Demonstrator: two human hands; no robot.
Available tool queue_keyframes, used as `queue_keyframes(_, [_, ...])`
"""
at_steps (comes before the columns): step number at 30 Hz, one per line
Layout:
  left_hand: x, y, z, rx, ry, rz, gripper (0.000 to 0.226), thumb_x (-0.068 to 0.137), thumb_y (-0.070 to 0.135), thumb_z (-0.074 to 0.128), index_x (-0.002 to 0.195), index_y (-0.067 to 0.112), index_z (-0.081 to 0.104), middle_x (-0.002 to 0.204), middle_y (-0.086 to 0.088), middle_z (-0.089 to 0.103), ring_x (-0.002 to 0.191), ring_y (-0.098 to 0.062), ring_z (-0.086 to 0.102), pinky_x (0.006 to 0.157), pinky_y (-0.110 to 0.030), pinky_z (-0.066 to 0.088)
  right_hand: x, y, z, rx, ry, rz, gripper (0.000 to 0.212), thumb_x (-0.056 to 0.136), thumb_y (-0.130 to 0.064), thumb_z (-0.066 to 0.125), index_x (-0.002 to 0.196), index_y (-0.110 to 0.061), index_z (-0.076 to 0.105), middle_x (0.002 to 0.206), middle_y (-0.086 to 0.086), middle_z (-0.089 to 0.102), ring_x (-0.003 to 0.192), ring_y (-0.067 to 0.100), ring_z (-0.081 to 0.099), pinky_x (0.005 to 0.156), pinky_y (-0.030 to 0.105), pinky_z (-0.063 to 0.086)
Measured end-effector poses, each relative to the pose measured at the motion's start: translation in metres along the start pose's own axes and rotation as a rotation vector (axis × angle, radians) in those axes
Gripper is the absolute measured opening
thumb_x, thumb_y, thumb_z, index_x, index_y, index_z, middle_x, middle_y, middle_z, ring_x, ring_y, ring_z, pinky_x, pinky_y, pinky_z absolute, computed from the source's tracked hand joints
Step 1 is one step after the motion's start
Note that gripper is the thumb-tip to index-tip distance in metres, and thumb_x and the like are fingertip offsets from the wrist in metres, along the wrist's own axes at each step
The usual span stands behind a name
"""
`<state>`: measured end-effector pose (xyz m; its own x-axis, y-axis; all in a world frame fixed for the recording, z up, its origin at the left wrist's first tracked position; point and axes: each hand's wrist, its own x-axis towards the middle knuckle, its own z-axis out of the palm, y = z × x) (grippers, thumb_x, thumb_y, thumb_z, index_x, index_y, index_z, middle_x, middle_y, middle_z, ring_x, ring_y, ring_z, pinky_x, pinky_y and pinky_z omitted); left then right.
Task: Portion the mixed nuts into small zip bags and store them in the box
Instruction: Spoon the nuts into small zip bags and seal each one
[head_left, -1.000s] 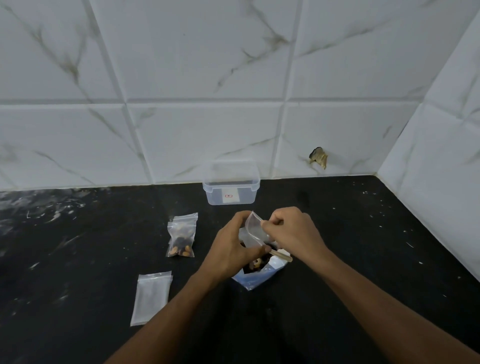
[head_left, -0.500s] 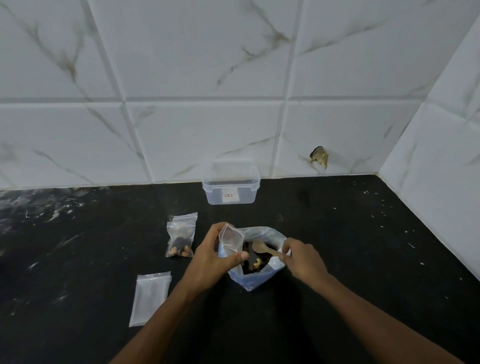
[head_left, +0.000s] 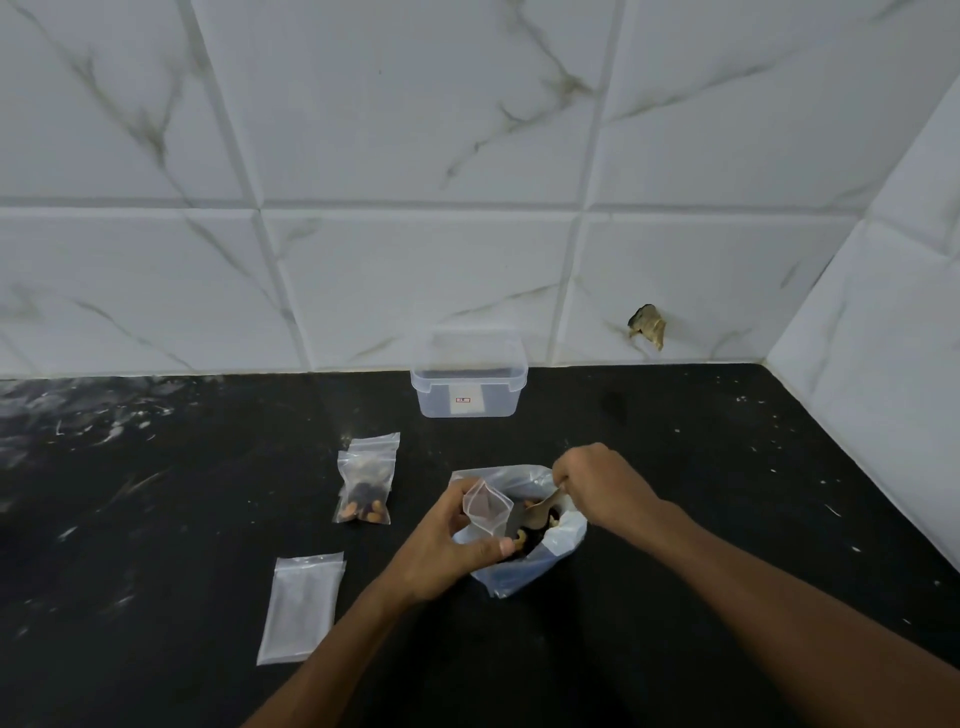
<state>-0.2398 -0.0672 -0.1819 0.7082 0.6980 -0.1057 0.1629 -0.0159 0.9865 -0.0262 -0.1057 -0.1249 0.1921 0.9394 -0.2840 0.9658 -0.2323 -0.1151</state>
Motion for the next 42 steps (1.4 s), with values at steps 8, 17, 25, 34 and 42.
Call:
queue_keyframes(8, [-0.001, -0.007, 0.001, -0.066, 0.025, -0.032, 0.061, 0.067, 0.041, 0.080, 0.122, 0.037, 0.055, 0.121, 0.011, 0.066, 0.117, -0.008, 0.062, 0.097, -0.033, 0.052, 0.006, 0.006, 0.020, 0.380, -0.115, 0.172, 0.019, 0.091, -0.007, 0.057, 0.098, -0.012, 0.074, 0.089, 0.007, 0.071, 0.077, 0.013, 0.067, 0.071, 0.025, 0.056])
queue_keyframes(17, [-0.003, -0.010, 0.000, -0.079, 0.033, -0.053, 0.051, 0.066, 0.041, 0.082, 0.112, 0.044, 0.060, 0.121, 0.004, 0.065, 0.116, -0.015, 0.064, 0.097, -0.042, 0.055, 0.001, 0.000, 0.061, 1.158, -0.100, 0.726, 0.017, 0.087, 0.006, 0.055, 0.096, -0.002, 0.067, 0.088, 0.018, 0.069, 0.070, 0.019, 0.064, 0.054, 0.024, 0.050])
queue_keyframes(25, [-0.002, -0.008, -0.002, -0.022, 0.063, -0.056, 0.055, 0.067, 0.046, 0.082, 0.115, 0.052, 0.056, 0.125, 0.013, 0.064, 0.122, -0.012, 0.059, 0.101, -0.042, 0.052, -0.008, 0.010, 0.052, 1.168, -0.017, 0.731, 0.015, 0.090, 0.000, 0.057, 0.098, -0.006, 0.067, 0.092, 0.016, 0.069, 0.074, 0.017, 0.064, 0.063, 0.024, 0.055])
queue_keyframes(34, [0.007, 0.002, -0.003, 0.138, 0.218, 0.004, 0.061, 0.066, 0.049, 0.082, 0.117, 0.049, 0.049, 0.118, 0.017, 0.064, 0.114, -0.006, 0.061, 0.096, -0.040, 0.055, -0.033, 0.035, 0.006, 1.224, 0.067, 0.618, 0.014, 0.093, -0.003, 0.055, 0.095, -0.005, 0.069, 0.083, 0.014, 0.066, 0.070, 0.017, 0.059, 0.058, 0.026, 0.049])
queue_keyframes(42, [0.023, 0.021, 0.009, 0.330, 0.295, 0.006, 0.068, 0.069, 0.038, 0.084, 0.125, 0.035, 0.046, 0.117, 0.015, 0.059, 0.108, -0.003, 0.057, 0.091, -0.028, 0.052, -0.048, 0.029, -0.050, 1.253, 0.136, 0.472, 0.014, 0.093, -0.003, 0.057, 0.092, -0.005, 0.071, 0.076, 0.011, 0.066, 0.066, 0.016, 0.060, 0.058, 0.027, 0.049])
